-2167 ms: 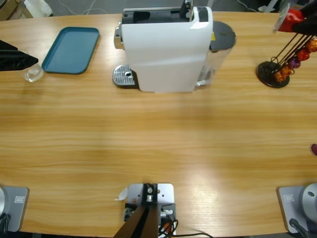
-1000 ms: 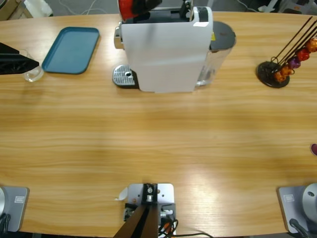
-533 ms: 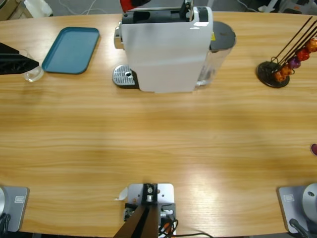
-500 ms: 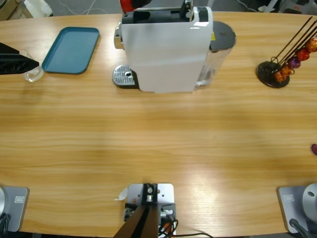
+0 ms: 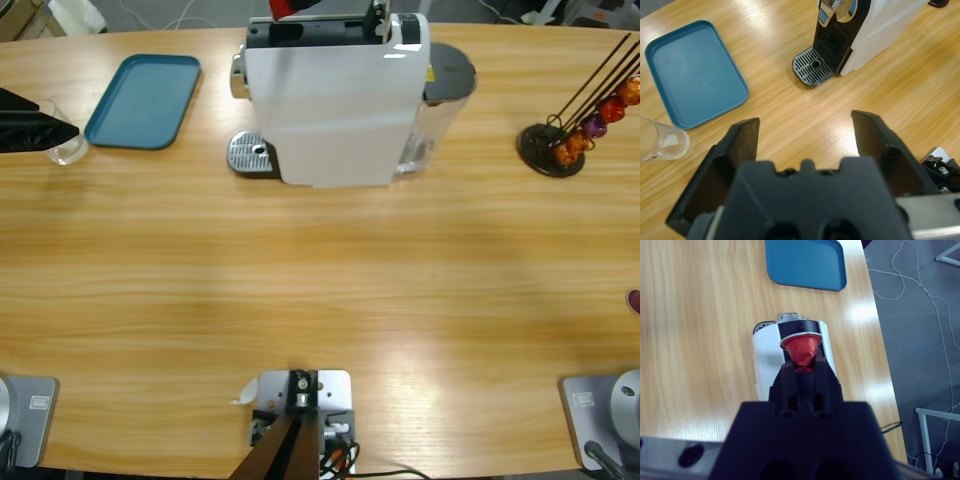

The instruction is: Pour coffee

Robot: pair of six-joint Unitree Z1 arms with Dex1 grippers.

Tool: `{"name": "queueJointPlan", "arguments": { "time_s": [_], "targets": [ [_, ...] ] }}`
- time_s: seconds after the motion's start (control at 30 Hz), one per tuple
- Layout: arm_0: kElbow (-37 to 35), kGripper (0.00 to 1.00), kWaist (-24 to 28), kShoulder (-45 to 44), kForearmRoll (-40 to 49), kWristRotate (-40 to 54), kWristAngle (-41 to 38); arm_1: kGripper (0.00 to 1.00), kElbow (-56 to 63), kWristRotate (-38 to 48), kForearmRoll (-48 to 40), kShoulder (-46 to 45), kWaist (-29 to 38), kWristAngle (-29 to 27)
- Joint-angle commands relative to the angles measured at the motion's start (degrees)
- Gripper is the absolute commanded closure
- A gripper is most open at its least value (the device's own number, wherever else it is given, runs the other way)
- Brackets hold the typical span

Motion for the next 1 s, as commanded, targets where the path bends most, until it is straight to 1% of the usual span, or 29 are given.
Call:
{"name": "queueJointPlan", "arguments": {
  "time_s": [0.03,0.6,0.73,1.0],
  "targets": [
    [2.1,0.082,0.2,-1.0,-0.2,0.0,-1.1,1.000,-2.5,-0.9,2.1,5.4,-0.4,1.7],
    [1.9,0.081,0.2,-1.2,-0.3,0.1,-1.3,1.000,-2.7,-0.9,3.4,6.6,-0.3,1.6],
    [2.0,0.012,0.2,-1.7,-0.2,0.1,-1.3,1.000,-2.7,-0.9,3.5,6.7,-0.3,1.7],
    [2.0,0.009,0.2,-1.7,-0.3,0.1,-1.3,1.000,-3.4,-0.9,3.6,7.5,-0.3,1.7]
  ]
}}
